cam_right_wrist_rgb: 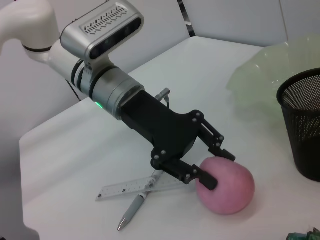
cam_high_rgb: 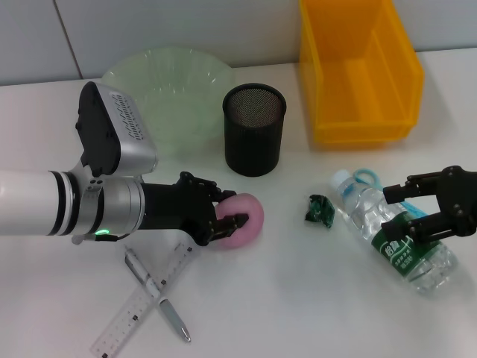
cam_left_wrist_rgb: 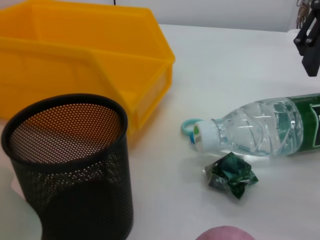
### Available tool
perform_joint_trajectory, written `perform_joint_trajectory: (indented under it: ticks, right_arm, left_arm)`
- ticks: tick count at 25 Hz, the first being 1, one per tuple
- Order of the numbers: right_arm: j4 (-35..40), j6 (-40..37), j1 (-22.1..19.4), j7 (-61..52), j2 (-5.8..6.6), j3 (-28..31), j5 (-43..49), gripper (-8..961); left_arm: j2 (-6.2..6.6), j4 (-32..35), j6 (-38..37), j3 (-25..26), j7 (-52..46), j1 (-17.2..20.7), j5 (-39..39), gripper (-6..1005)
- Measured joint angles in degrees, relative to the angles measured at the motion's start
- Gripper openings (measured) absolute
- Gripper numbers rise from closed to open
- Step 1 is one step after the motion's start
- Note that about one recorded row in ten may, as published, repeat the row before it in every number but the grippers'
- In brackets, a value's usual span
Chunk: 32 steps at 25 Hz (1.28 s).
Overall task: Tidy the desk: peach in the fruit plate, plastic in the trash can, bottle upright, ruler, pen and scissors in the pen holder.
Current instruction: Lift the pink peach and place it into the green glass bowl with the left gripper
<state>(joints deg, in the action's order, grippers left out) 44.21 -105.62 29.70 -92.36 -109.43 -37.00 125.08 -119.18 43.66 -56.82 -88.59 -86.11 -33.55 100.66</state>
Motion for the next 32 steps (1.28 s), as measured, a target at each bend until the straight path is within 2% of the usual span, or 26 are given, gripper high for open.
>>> perform_joint_trajectory:
  ticks: [3, 7, 8, 11, 15, 17, 18, 20, 22, 24, 25, 26, 28, 29, 31, 32]
  right_arm:
    - [-0.1, -0.02, -0.07, -0.01, 0.01, 0.02, 0.0, 798]
    - [-0.1, 0.0, -0.08, -0.01, 0.01, 0.02, 0.0, 795]
    - [-0.11, 0.0, -0.08, -0.01, 0.01, 0.05, 0.0, 795]
    - [-0.15, 0.02, -0.09, -0.01, 0.01, 0.07, 0.0, 793]
    - [-0.26, 0.03, -0.11, -0.01, 0.01, 0.08, -0.01, 791]
    - [-0.3, 0.05, -0.17, -0.01, 0.01, 0.09, -0.01, 789]
    - [-0.33, 0.06, -0.22, -0.01, 0.01, 0.09, -0.01, 789]
    - [-0.33, 0.06, -0.24, -0.01, 0.0, 0.1, -0.01, 788]
    - [-0.35, 0.06, -0.26, -0.01, -0.04, 0.1, -0.01, 787]
    - [-0.35, 0.06, -0.32, -0.01, -0.13, 0.09, -0.01, 785]
    - [-0.35, 0.06, -0.32, -0.01, -0.13, 0.09, -0.01, 785]
    - [-0.36, 0.03, -0.34, -0.01, -0.16, 0.07, -0.01, 784]
    - [-0.35, -0.03, -0.34, -0.01, -0.17, -0.01, -0.01, 783]
    - [-0.35, -0.03, -0.34, -0.01, -0.17, -0.01, -0.01, 783]
    - [-0.3, -0.14, -0.35, -0.01, -0.17, -0.15, -0.01, 781]
    - [-0.3, -0.14, -0.35, -0.01, -0.17, -0.15, -0.01, 781]
  left_arm:
    - [0.02, 0.31, -0.85, 0.08, -0.2, 0.17, -0.11, 471]
    - [0.15, 1.02, -1.91, 0.39, -0.64, 0.52, -0.56, 366]
    - [0.68, 5.89, -6.6, 2.57, -2.69, 2.97, -1.84, 340]
    - [0.82, 9.47, -8.73, 5.11, -3.61, 4.8, -1.93, 320]
    - [0.73, 18.52, -11.05, 12.2, -3.54, 10.42, -2.92, 291]
    - [0.73, 18.52, -11.05, 12.2, -3.54, 10.42, -2.92, 274]
    - [0.7, 20.64, -10.28, 15.76, -2.17, 12.16, -5.1, 266]
    - [0.59, 18.86, -8.23, 19.08, 0.72, 12.38, -8.55, 249]
    - [0.56, 17.33, -6.79, 20.18, 2.51, 12.28, -11.07, 225]
    - [0.57, 9.65, -0.77, 22.11, 11.68, 11.12, -23.16, 209]
    - [0.57, 9.65, -0.77, 22.11, 11.68, 11.12, -23.16, 204]
    - [0.61, 5.46, 0.95, 22.29, 16.87, 9.94, -28.79, 200]
    - [0.6, 1.05, 1.99, 22.29, 22.07, 8.1, -33.9, 191]
    - [0.6, 1.05, 1.99, 22.29, 22.07, 8.1, -33.9, 187]
    - [0.58, -4.35, 3.13, 22.24, 26.7, 4.98, -36.49, 178]
    - [0.58, -4.35, 3.13, 22.24, 26.7, 4.98, -36.49, 173]
